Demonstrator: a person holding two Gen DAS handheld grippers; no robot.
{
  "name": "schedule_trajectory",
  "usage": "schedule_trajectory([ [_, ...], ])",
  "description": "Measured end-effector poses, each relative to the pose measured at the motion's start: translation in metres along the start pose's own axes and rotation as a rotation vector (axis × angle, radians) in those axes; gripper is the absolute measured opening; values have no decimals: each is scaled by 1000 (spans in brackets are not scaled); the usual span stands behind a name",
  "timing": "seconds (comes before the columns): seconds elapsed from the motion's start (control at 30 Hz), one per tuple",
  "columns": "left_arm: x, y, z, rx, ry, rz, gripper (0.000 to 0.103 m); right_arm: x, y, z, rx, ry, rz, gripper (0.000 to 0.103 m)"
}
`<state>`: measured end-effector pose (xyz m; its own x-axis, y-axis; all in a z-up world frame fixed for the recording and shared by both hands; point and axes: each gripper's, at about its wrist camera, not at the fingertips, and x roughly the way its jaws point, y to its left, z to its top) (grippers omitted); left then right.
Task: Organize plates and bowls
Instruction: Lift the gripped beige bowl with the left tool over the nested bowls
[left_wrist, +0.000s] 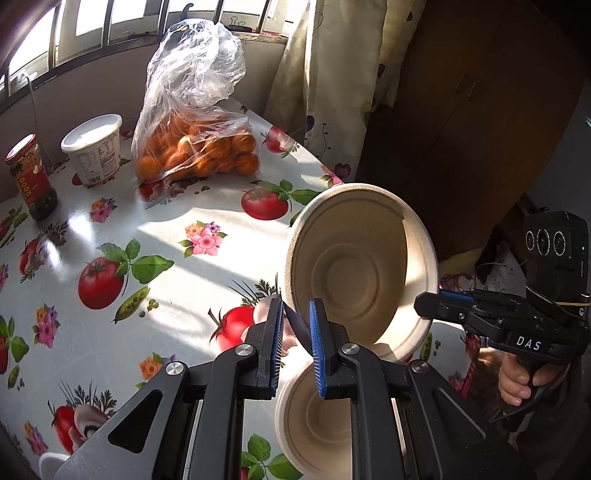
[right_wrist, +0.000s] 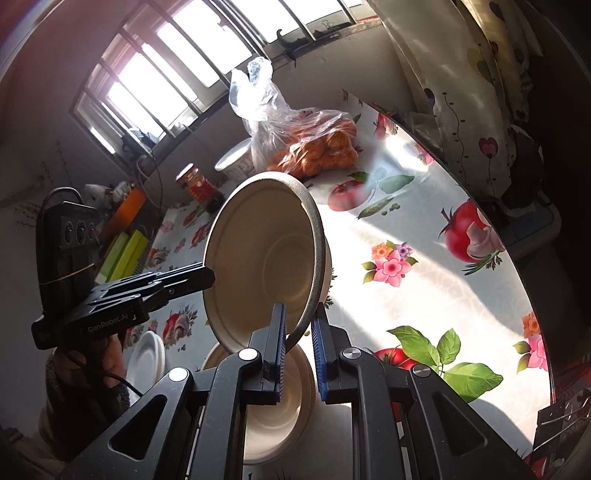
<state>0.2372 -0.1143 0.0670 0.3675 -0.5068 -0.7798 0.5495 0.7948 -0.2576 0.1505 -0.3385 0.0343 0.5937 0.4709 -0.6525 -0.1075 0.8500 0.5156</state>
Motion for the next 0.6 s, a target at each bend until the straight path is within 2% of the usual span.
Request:
schedule_trajectory([
  [0.6,-15,-4,-32,-33,7,-5,15,-8,11,-29,9,22,17,14],
])
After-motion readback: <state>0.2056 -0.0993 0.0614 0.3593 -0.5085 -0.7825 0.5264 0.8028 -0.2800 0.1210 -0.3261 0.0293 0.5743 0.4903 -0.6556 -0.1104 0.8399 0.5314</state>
